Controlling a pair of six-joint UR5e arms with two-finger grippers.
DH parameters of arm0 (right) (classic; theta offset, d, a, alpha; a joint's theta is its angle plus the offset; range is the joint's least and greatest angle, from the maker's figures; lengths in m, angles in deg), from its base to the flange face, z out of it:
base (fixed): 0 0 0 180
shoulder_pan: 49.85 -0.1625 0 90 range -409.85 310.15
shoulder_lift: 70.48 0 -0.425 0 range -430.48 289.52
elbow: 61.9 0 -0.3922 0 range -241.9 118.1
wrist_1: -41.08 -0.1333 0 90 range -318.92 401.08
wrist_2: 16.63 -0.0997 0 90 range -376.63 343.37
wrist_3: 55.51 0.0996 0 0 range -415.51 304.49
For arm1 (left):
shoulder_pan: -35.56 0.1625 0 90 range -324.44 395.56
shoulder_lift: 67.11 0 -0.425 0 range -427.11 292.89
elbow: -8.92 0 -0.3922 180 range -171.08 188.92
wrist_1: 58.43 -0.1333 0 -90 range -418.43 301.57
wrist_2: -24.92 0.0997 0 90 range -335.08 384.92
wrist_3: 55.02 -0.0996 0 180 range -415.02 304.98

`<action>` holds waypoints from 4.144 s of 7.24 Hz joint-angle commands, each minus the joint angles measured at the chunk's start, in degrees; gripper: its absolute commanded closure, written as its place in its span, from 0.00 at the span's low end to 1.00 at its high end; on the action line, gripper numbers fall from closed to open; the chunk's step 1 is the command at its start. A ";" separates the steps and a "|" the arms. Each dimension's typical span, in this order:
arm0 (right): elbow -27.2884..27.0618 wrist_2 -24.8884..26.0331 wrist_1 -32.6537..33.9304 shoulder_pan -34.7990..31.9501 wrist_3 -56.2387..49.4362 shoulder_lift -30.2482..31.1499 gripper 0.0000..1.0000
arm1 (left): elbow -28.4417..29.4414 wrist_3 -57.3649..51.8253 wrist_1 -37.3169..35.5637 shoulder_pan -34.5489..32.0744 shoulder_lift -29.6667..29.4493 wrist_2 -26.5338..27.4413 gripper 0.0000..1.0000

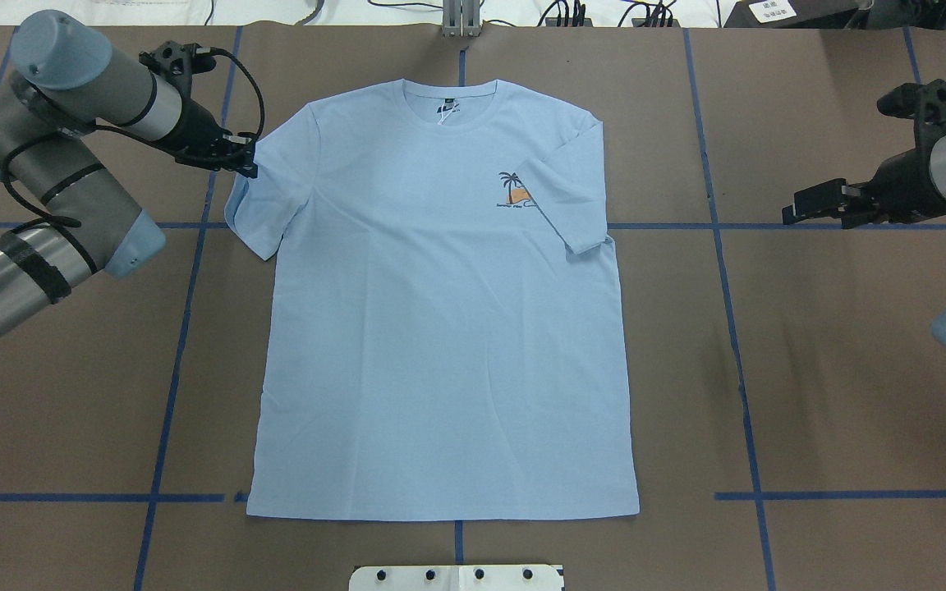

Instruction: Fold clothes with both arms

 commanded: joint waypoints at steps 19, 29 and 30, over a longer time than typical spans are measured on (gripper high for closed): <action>-20.16 42.15 7.46 48.50 44.73 5.74 0.06 | -27.44 20.72 4.05 9.30 11.98 2.17 0.01; -17.53 48.09 22.55 56.98 59.44 -1.30 0.38 | -28.33 20.82 3.96 9.92 12.62 4.80 0.01; -17.53 48.09 22.55 57.24 59.44 -1.21 0.43 | -28.33 21.08 3.96 9.92 12.71 4.71 0.01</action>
